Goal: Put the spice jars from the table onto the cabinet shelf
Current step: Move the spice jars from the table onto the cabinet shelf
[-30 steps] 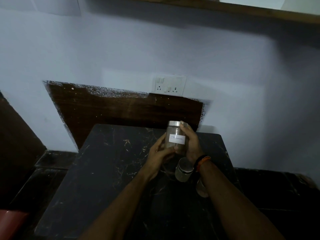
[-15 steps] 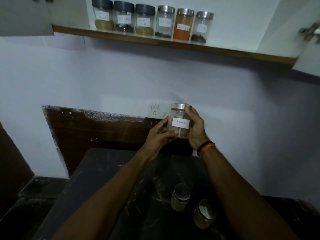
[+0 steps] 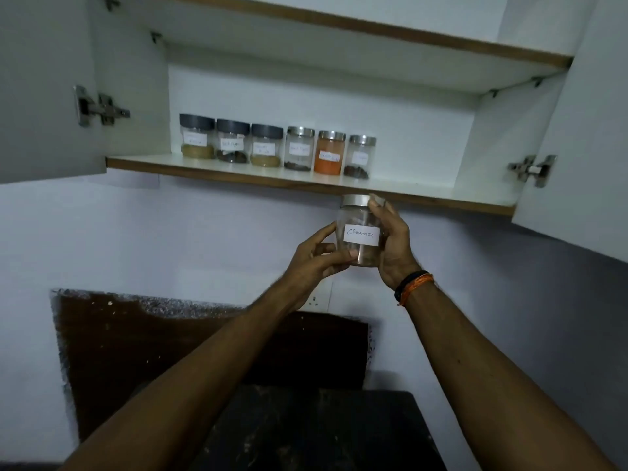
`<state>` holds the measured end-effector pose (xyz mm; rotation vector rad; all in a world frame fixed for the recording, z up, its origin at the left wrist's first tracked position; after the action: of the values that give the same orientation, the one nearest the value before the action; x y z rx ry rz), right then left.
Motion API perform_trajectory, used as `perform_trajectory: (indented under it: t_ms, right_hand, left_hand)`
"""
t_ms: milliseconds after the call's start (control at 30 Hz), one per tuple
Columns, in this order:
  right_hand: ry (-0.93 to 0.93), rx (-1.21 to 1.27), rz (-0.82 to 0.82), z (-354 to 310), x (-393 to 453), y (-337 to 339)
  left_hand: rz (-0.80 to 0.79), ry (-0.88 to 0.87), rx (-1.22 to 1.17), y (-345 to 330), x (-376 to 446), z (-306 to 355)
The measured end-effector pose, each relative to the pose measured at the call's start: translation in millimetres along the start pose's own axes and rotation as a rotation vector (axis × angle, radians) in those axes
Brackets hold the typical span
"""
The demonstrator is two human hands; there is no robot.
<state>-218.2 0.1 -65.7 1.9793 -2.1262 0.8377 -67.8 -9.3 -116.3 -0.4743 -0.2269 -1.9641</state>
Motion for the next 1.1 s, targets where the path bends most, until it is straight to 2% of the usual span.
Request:
perform_trajectory:
  t_ms: [233,400,733,900,1100]
  right_hand:
    - [0.113,-0.036,0.018,-55.1,29.4,0.4]
    - [0.155,-0.039,0.030,-76.1,47.2,8.2]
    - [0.176,-0.036,0.033,-80.5,71.7,29.3]
    - [0.182,-0.034,0.038,-86.5,83.4,38.2]
    - [0.197,-0.030,0.011,-91.0,100.4,43.9]
  left_hand:
    - [-0.101,-0.114,0.114,-14.0,41.7,54.6]
    - [-0.157,-0.130,0.177,-21.6,68.0,77.1]
    - [-0.132,-0.157,0.255,-35.4,115.4,116.1]
    - [-0.158,-0.175,0.389,-42.2,141.1,134.0]
    - [-0.173,-0.117,0.364,-49.4,166.7,142.1]
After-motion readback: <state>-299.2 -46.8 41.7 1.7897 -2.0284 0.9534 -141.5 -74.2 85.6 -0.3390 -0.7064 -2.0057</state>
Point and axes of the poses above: each hand's wrist, its own x-axis towards the middle knuckle, its own y-axis out of the back of the hand, z = x × y, the point moved 3 cm from there along x, towards the middle knuckle, and after that the axes turned 4 degrees about x, right-handed, at the moved point
